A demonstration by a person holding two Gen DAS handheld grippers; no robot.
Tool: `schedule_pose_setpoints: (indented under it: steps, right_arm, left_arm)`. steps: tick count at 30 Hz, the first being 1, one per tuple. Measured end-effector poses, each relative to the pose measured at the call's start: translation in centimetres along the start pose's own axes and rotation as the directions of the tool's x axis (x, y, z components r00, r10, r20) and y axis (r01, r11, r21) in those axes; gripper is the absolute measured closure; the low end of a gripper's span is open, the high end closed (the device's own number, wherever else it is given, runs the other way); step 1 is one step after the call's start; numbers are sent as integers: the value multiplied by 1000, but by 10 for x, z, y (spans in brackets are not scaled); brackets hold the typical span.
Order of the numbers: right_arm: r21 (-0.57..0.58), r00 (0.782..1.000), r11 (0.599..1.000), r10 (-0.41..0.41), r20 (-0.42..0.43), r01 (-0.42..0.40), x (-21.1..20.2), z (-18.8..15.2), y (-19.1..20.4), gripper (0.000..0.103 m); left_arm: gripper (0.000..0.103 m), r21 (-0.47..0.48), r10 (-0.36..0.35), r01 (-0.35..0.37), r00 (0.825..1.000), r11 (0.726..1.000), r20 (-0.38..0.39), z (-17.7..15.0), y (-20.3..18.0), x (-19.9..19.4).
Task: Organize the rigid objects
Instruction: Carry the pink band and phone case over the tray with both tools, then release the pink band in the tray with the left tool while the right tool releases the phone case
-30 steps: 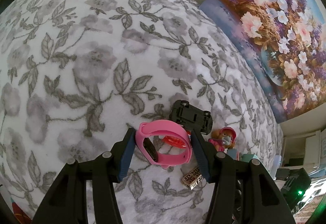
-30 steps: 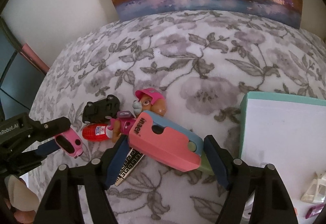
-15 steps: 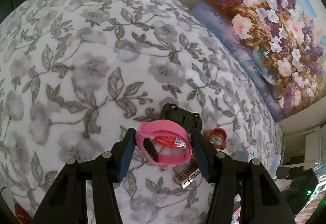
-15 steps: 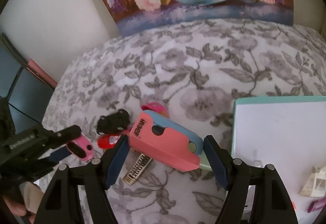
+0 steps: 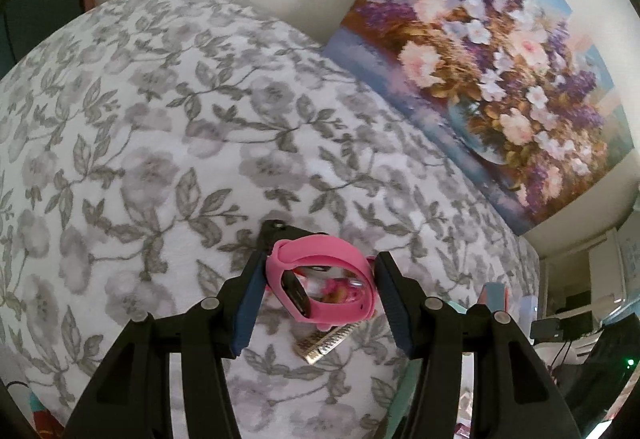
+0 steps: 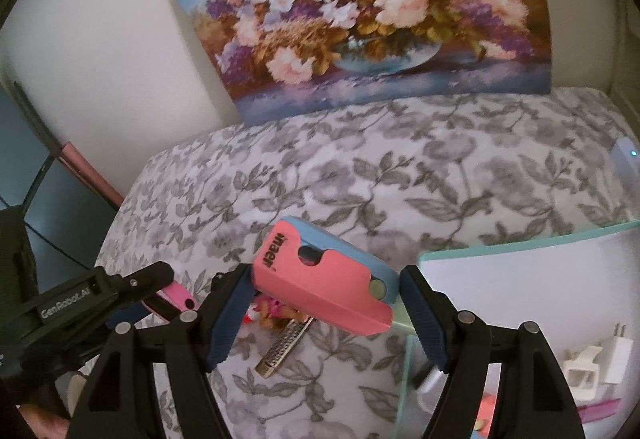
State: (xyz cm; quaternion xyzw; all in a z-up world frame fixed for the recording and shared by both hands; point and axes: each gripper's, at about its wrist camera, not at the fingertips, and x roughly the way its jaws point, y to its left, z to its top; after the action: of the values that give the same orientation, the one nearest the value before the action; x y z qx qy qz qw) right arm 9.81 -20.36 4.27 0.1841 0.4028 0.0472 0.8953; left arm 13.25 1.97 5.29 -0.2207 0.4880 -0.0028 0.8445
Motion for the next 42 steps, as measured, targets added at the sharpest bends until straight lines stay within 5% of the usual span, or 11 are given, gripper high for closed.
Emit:
schedule_pose_setpoints:
  steps: [15, 27, 42]
  right_arm:
    - [120, 991, 984, -136, 17, 133, -28, 9, -87, 26]
    - [247, 939, 906, -342, -46, 343, -52, -1, -186, 26]
    - [265, 913, 874, -385, -135, 408, -39, -20, -222, 26]
  left_arm:
    - [46, 205, -52, 58, 998, 977, -32, -37, -93, 8]
    - [46, 402, -74, 116, 990, 908, -118, -95, -172, 35]
    - [46, 475, -21, 113, 981, 873, -194, -135, -194, 72]
